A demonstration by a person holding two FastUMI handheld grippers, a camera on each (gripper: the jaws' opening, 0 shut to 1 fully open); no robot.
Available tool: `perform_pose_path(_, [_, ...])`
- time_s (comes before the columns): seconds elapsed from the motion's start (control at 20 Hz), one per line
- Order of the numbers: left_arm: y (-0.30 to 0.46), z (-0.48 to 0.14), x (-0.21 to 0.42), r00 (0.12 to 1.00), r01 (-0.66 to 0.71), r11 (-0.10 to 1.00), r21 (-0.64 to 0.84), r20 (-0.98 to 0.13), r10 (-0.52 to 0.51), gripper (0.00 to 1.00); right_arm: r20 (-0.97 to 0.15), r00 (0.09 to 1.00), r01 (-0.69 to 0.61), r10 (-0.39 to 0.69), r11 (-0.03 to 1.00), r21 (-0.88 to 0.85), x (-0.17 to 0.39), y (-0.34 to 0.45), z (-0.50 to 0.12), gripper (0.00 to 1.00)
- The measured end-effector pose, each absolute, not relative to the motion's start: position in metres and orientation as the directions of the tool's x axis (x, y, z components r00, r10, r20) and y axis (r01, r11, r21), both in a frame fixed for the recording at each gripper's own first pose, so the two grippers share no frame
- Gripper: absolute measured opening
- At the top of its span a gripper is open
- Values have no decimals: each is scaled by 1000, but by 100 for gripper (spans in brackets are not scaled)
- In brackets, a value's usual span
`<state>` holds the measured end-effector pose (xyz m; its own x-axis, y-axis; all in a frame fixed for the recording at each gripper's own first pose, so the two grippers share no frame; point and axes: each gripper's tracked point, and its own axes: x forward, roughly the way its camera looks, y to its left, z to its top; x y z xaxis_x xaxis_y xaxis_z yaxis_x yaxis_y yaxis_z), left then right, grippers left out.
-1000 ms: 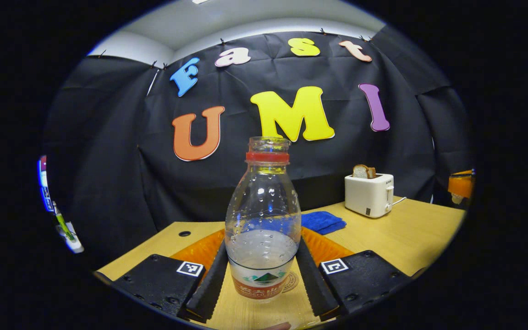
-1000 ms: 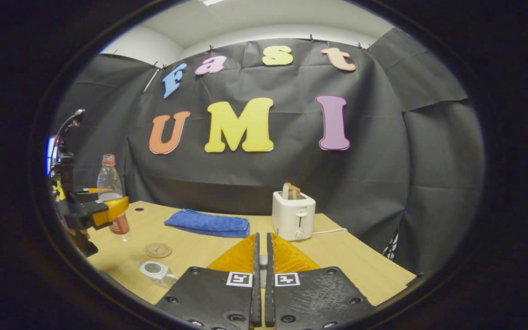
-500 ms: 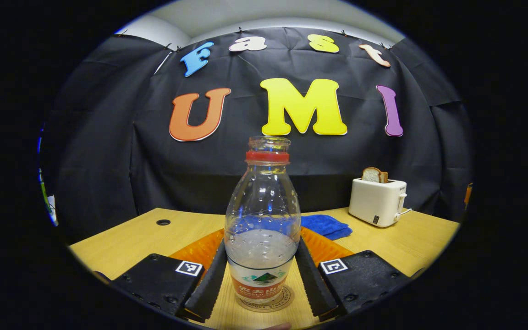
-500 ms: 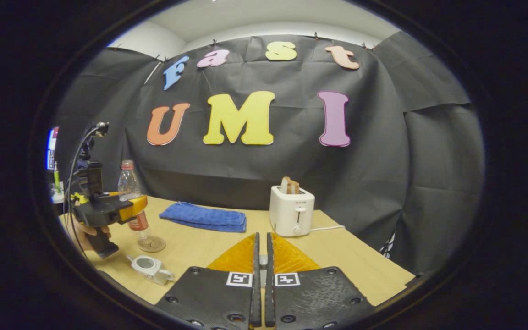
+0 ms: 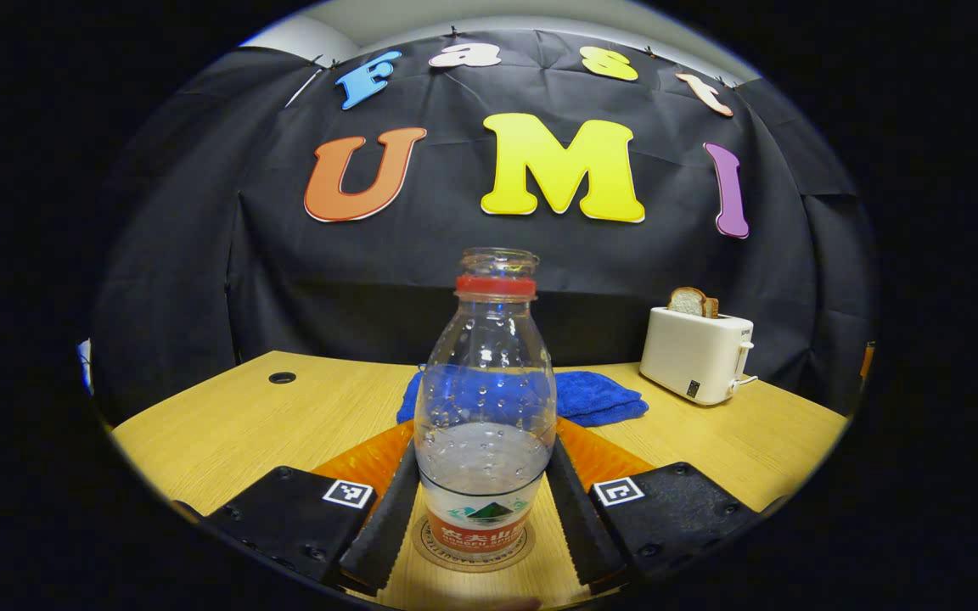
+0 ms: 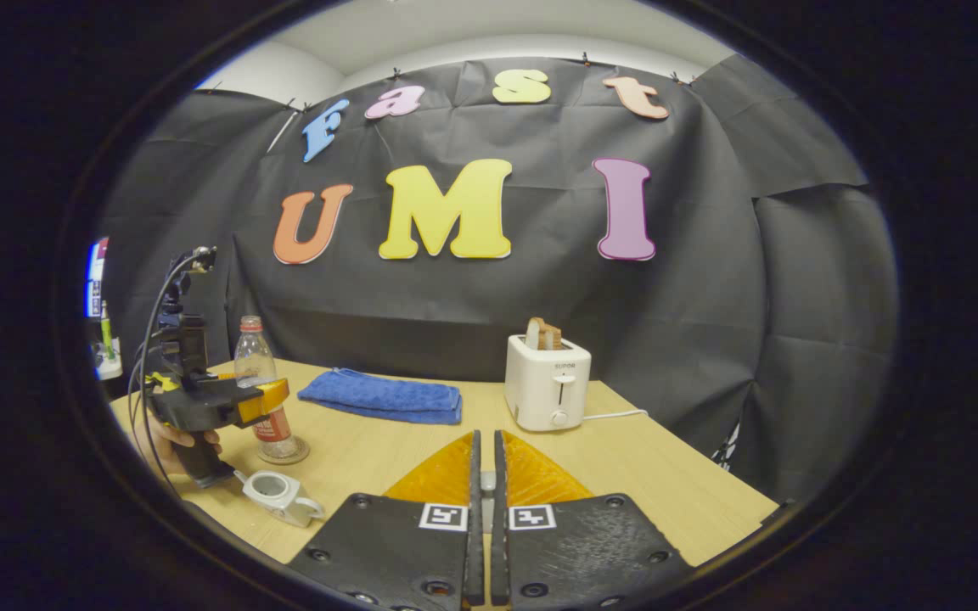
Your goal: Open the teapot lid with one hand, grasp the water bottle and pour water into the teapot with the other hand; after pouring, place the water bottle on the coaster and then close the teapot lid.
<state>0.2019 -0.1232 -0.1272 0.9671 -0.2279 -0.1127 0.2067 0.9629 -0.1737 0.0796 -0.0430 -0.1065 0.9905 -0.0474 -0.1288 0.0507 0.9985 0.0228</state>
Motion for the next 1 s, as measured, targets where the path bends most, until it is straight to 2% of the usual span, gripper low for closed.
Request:
perform_pose_path(0.6, [-126, -119, 196, 964, 223, 965, -138, -117, -239, 83, -127, 991, 50, -47, 999, 18, 79, -44, -106, 3])
perform_pose_path(0.9, [-129, -105, 182, 959, 255, 956, -143, -92, -270, 97, -118, 991, 59, -56, 998, 19, 78, -46, -103, 3])
perform_pose_path(1.0, [-129, -97, 174, 960, 259, 958, -119, -73, -269, 97, -119, 992, 55, -51, 998, 27, 76, -45, -102, 3])
